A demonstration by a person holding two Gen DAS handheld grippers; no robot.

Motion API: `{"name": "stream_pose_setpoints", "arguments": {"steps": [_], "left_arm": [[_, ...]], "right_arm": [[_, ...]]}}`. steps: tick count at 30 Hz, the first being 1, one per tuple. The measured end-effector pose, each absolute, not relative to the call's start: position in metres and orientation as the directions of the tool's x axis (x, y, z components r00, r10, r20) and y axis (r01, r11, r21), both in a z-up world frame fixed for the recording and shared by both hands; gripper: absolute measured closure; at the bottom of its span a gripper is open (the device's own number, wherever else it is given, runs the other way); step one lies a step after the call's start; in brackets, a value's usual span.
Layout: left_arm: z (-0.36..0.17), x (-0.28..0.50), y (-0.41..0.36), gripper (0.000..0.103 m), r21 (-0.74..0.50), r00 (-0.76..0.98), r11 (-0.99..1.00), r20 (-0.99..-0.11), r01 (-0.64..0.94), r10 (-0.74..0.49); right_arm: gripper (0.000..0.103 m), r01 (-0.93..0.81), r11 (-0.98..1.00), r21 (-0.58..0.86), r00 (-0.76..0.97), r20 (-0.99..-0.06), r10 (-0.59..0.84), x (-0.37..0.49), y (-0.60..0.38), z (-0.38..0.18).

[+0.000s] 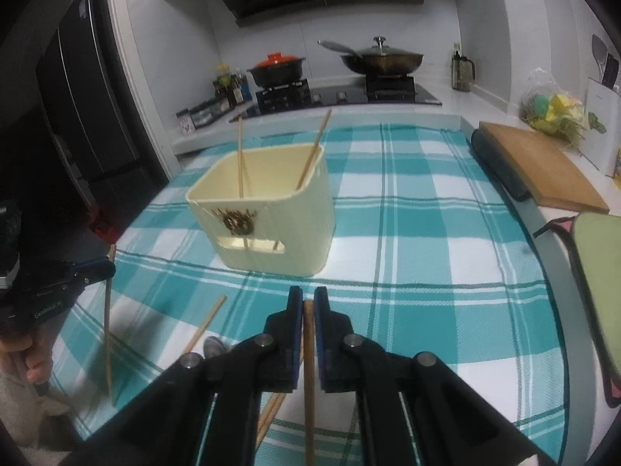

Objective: Organize utensils
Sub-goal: 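Lift both chopsticks, lower them into the cream holder and open both grippers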

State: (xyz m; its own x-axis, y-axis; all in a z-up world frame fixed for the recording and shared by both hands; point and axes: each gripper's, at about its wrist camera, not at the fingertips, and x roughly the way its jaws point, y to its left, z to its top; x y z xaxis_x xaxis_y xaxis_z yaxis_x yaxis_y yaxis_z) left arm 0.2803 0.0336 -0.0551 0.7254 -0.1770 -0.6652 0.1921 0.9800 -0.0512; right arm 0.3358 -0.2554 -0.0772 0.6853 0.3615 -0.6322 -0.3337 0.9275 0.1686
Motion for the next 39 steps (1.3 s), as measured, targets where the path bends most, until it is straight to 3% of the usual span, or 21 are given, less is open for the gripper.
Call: {"name": "stream_pose_setpoints", "arguments": {"steps": [8, 21, 39], "left_arm": [[-0.018, 0.234, 0.053, 0.098, -0.123, 0.79, 0.974, -0.569, 0.192, -0.228], [0.017, 0.215, 0.063, 0.098, -0.205, 0.835, 0.957, -0.472, 0.207, -0.282], [0.122, 0.328, 0.07, 0.098, -0.228, 0.908, 0.951, -0.316, 0.209, -0.275]], "right_arm": [[0.097, -0.342, 0.925, 0.168, 0.781, -0.496, 0.379, 0.279, -0.269, -0.023], [0.097, -0.334, 0.938, 0.09, 0.864, -0.369, 0.343, 0.241, -0.258, 0.014], [0.097, -0.364, 0.929, 0.064, 0.902, -0.223, 0.369, 0.332, -0.228, 0.125]]}}
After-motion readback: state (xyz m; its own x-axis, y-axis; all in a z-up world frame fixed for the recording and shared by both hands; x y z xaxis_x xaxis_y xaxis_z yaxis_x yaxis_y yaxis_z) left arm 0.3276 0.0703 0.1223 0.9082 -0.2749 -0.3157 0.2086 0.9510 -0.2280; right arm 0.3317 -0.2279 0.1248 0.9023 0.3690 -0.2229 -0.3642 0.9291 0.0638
